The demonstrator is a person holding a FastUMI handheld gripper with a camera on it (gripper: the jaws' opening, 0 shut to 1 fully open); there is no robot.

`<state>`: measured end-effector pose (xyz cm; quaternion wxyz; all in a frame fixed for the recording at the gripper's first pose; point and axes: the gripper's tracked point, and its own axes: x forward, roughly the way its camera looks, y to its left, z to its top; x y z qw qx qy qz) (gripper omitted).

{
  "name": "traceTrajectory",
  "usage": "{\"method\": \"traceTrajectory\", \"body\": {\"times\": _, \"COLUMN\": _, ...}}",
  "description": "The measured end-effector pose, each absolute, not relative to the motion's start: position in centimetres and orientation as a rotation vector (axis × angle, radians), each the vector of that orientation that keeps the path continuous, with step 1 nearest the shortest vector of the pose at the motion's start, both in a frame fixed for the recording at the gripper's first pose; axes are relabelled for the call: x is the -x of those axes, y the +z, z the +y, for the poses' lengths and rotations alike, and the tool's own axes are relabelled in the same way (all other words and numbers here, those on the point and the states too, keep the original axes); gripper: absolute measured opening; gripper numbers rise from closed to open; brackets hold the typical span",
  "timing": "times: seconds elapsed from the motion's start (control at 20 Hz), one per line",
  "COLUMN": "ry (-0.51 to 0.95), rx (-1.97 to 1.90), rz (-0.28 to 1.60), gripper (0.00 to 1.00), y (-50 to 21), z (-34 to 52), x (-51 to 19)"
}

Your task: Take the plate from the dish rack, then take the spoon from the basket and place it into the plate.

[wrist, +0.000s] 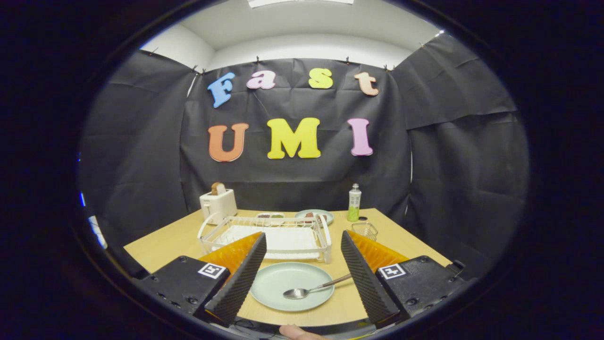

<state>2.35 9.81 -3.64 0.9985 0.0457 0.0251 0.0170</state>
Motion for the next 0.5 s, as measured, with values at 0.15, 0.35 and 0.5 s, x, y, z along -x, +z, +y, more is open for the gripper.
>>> {"method": "traceTrajectory", "body": {"times": 0.15, "ry": 0.029, "rx": -0.080, "rz": 0.041, "gripper": 1.00, "y": -3.47, "z": 9.71, "x": -2.24}}
{"method": "traceTrajectory", "body": {"times": 0.35, "ry": 0.025, "rx": -0.074, "rz": 0.049, "gripper": 1.00, "y": -3.86, "z": 9.59, "x": -2.43}}
{"method": "traceTrajectory", "body": {"times": 0.5, "ry": 0.032, "rx": -0.079, "rz": 0.067, "gripper": 1.00, "y": -4.21, "z": 9.67, "x": -2.53}}
